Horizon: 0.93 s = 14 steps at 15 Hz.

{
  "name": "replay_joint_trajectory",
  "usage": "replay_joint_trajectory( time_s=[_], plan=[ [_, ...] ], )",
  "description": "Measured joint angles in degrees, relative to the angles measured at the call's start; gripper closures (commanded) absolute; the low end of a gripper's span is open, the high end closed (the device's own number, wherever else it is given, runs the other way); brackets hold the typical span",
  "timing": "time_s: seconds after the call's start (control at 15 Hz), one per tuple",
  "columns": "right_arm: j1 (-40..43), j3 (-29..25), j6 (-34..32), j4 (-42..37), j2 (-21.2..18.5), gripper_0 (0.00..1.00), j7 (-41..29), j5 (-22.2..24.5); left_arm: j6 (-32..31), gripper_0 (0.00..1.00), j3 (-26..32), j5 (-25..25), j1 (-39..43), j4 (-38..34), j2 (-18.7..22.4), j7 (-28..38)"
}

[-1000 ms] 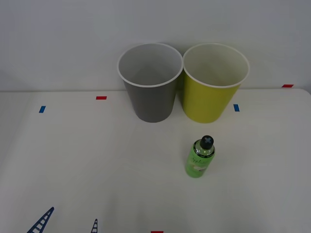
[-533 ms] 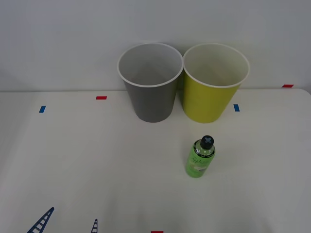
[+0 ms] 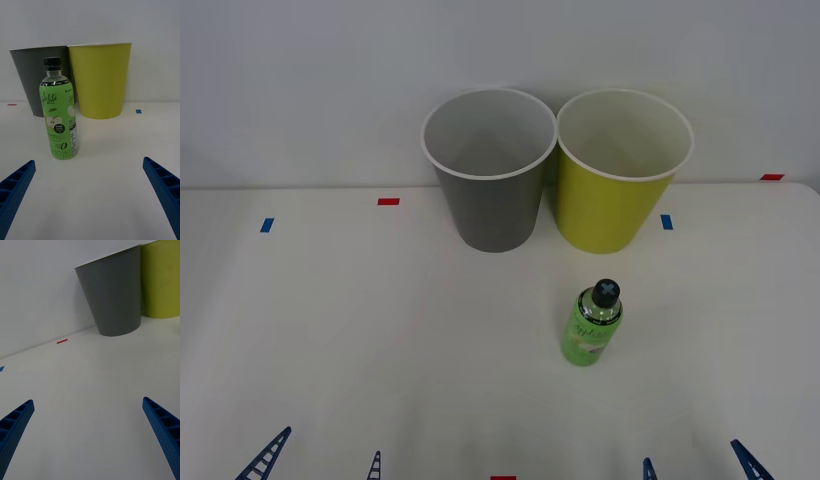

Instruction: Put cans in the gray bin and PET bottles in the light green bin.

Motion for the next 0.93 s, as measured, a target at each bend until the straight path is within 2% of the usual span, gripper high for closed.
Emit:
replay_joint_trajectory(
  time_s=[0.33, 0.93],
  plan=[
    [-6.6, 2.0, 4.1, 0.0, -1.6, 0.00, 0.8, -0.3, 0.0, 0.00, 0.0, 0.0, 0.0, 0.0, 0.0, 0.0],
    [-16.9, 4.7, 13.0, 0.0, -0.7, 0.00, 1.7, -2.1, 0.0, 0.00, 0.0, 0.0, 0.0, 0.0, 0.0, 0.0]
  ],
)
